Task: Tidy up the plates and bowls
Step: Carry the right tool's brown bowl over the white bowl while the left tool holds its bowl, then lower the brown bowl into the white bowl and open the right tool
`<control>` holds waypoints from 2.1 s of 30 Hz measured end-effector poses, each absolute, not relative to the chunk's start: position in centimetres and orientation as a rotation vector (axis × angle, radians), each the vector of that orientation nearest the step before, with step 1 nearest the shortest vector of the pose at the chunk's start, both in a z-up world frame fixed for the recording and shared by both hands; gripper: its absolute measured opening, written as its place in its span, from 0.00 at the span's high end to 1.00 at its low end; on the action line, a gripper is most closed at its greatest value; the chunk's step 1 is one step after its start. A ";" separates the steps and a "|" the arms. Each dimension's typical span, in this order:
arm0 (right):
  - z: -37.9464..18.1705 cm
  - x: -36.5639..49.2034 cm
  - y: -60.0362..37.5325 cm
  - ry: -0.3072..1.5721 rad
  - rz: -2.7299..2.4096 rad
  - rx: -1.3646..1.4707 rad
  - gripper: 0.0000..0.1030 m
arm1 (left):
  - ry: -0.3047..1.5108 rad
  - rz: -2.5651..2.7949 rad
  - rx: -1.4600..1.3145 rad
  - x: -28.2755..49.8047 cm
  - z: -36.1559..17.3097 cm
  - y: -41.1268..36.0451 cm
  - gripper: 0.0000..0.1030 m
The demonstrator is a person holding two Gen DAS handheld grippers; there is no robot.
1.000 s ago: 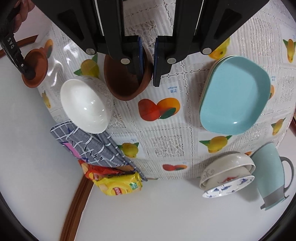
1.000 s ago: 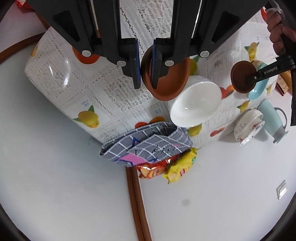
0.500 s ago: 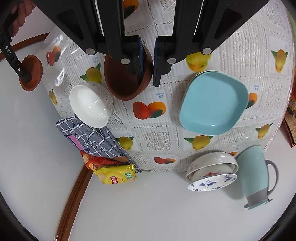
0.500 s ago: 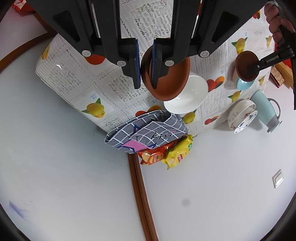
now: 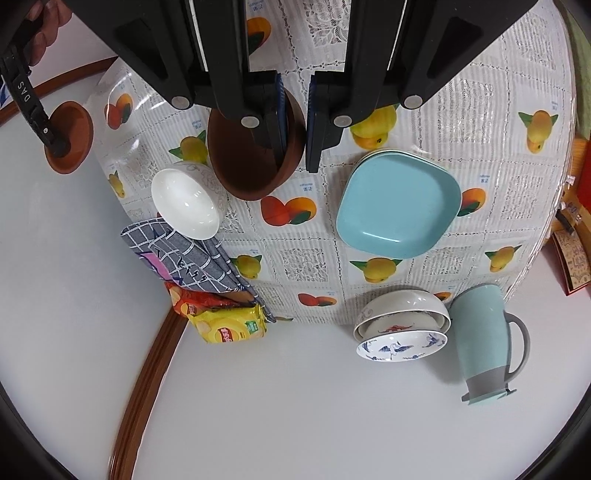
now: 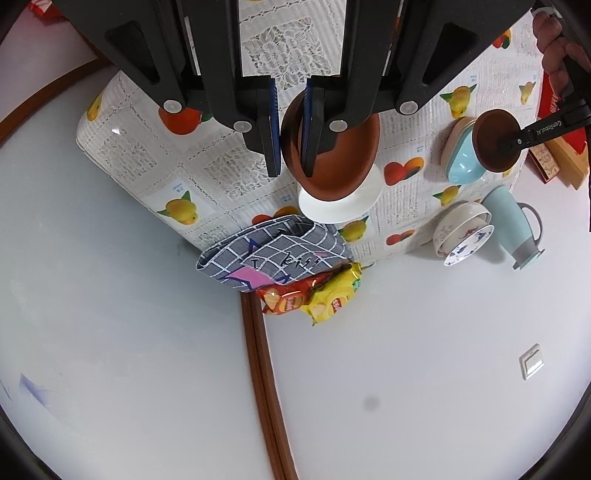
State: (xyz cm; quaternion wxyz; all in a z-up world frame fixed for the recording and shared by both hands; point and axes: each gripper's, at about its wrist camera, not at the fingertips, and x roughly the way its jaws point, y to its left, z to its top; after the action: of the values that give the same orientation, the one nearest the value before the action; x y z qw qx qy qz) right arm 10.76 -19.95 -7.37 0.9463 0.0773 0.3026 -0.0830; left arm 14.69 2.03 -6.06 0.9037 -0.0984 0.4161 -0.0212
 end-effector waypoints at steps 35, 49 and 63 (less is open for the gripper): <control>-8.0 16.0 -18.7 0.647 -0.077 0.176 0.90 | 0.870 -0.015 -0.205 17.1 -5.4 2.6 0.91; -10.6 22.1 -17.8 0.703 -0.038 0.145 0.90 | 0.912 -0.035 -0.218 20.4 -7.6 2.2 0.91; -15.5 28.1 -17.5 0.830 -0.024 0.104 0.90 | 0.966 -0.035 -0.224 24.0 -10.0 1.9 0.91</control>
State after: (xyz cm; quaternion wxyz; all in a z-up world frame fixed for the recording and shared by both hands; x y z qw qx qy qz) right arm 28.13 -17.47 -15.48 0.9138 0.0507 0.4028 -0.0116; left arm 24.04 1.91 -10.04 0.8794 -0.1072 0.4635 -0.0169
